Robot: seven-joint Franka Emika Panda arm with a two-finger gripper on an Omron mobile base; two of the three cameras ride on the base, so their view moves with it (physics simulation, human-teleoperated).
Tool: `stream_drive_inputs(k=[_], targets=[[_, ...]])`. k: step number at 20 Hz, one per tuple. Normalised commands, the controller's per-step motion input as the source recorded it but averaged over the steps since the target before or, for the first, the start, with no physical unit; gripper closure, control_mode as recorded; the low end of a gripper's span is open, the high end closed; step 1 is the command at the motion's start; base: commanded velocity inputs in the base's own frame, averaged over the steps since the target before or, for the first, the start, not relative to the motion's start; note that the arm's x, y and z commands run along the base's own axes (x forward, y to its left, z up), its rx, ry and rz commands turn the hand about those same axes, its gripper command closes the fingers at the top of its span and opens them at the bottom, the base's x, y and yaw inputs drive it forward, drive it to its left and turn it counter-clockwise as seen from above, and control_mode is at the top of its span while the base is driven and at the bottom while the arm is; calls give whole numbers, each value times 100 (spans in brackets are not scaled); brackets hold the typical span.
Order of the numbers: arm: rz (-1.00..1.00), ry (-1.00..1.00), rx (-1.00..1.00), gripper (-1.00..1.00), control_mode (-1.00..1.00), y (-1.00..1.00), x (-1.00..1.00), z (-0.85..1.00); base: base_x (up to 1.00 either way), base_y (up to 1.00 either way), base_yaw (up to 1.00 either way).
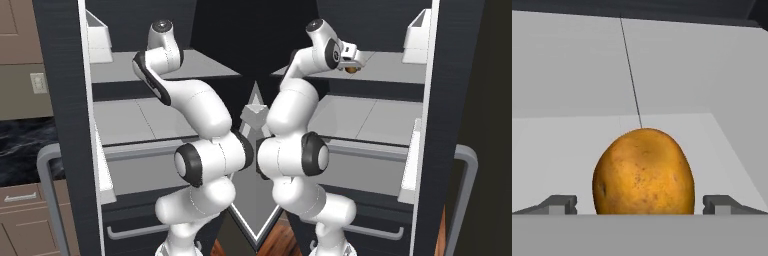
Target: Pick the mango and orange from the fridge and place them inside the tupperware on the counter.
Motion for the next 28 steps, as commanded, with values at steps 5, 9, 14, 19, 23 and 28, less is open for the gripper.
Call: stream_drive_inputs(k=[5,9,14,19,23,28], targets=[[0,0,0,-100,-100,0,4,-6,0,0,0],[0,7,0,-100,-100,0,6,-20,0,0,0],[0,15,0,100,-100,0,7,-24,0,0,0],[0,2,0,-100,-100,0,12,-11,0,0,0],[0,0,0,-100,-100,0,3,-7,0,0,0],[0,-6,0,-100,-100,0,-25,-3,0,0,0]])
